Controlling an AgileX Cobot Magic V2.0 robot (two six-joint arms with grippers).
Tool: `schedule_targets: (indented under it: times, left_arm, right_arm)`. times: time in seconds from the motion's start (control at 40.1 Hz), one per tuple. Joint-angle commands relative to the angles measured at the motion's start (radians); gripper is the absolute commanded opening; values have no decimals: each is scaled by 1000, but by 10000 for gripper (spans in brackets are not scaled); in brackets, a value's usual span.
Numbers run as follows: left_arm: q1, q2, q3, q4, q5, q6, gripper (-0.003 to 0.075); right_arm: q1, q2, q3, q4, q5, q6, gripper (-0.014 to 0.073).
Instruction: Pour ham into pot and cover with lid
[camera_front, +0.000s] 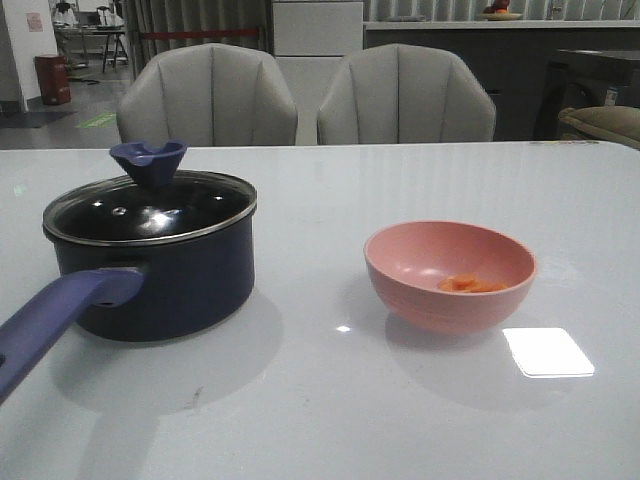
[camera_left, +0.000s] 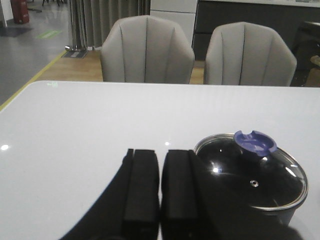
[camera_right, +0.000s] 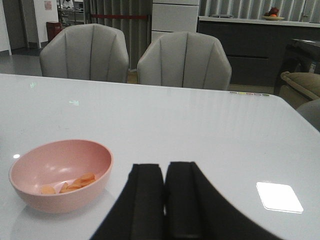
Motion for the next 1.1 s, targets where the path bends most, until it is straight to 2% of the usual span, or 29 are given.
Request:
schedule_targets:
  times: [0.0, 0.2, 0.3, 0.399, 0.574, 0.624, 1.073]
  left_arm:
    - [3, 36, -33, -11, -68, 0, 113]
    - [3, 41, -29, -9, -91, 0, 115]
    - [3, 41, -29, -9, -91, 0, 150]
    - [3, 41, -29, -9, -89, 0, 241]
    - [3, 41, -29, -9, -89, 0, 461]
    - [3, 41, -25, -9, -92, 0, 493]
    - [3, 41, -24, -40, -137, 0, 498]
  right_arm:
    - [-4, -20, -3, -16, -75, 0, 148]
    - [-4, -20, -3, -16, -75, 0, 148]
    - [-4, -20, -3, -16, -75, 0, 148]
    - [-4, -20, -3, -16, -75, 0, 148]
    - [-4, -20, -3, -16, -75, 0, 148]
    - [-4, -20, -3, -16, -75, 0, 148]
    - [-4, -20, -3, -16, -75, 0, 148]
